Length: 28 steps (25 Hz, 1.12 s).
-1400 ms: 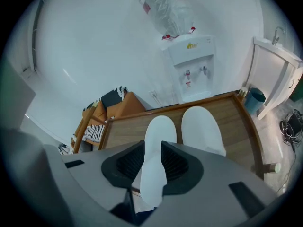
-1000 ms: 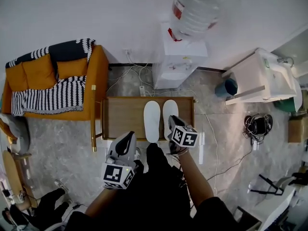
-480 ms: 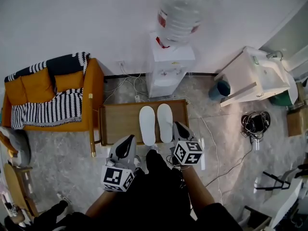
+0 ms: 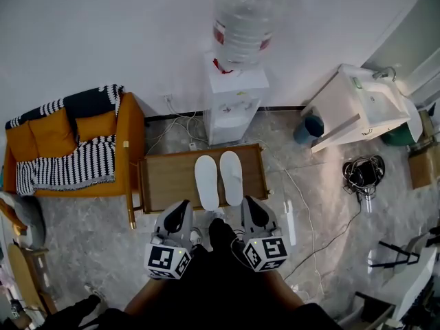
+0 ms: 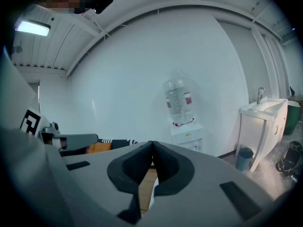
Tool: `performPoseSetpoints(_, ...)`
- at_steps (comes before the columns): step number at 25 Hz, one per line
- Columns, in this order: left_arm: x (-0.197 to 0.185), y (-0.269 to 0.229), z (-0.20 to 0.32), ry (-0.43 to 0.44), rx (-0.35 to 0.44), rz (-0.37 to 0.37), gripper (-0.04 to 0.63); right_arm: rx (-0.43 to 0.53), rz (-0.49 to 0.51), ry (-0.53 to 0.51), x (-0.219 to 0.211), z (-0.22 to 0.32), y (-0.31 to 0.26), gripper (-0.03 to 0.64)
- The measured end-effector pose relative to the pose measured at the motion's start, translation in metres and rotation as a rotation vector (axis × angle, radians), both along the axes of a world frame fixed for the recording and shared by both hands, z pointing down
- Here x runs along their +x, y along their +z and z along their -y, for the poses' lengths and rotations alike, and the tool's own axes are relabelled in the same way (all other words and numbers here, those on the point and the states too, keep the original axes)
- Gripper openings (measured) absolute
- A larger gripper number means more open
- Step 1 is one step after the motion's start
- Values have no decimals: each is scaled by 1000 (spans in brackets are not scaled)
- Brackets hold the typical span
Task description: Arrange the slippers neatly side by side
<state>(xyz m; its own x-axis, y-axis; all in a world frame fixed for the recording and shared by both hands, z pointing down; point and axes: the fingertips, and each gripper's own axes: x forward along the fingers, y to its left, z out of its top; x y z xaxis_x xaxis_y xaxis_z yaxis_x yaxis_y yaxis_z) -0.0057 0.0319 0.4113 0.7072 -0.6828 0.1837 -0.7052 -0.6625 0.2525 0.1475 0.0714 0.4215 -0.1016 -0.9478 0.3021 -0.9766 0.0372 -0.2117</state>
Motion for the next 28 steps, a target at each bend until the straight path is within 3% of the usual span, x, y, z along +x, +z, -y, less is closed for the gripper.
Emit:
performPoseSetpoints(4,2,1,-5,5,1,3,17,-6,34,-5,-10,-16,3,12)
performPoseSetpoints(28,7,6,2,30,-9,5,17,-28,14,-29,-23,-13,12,12)
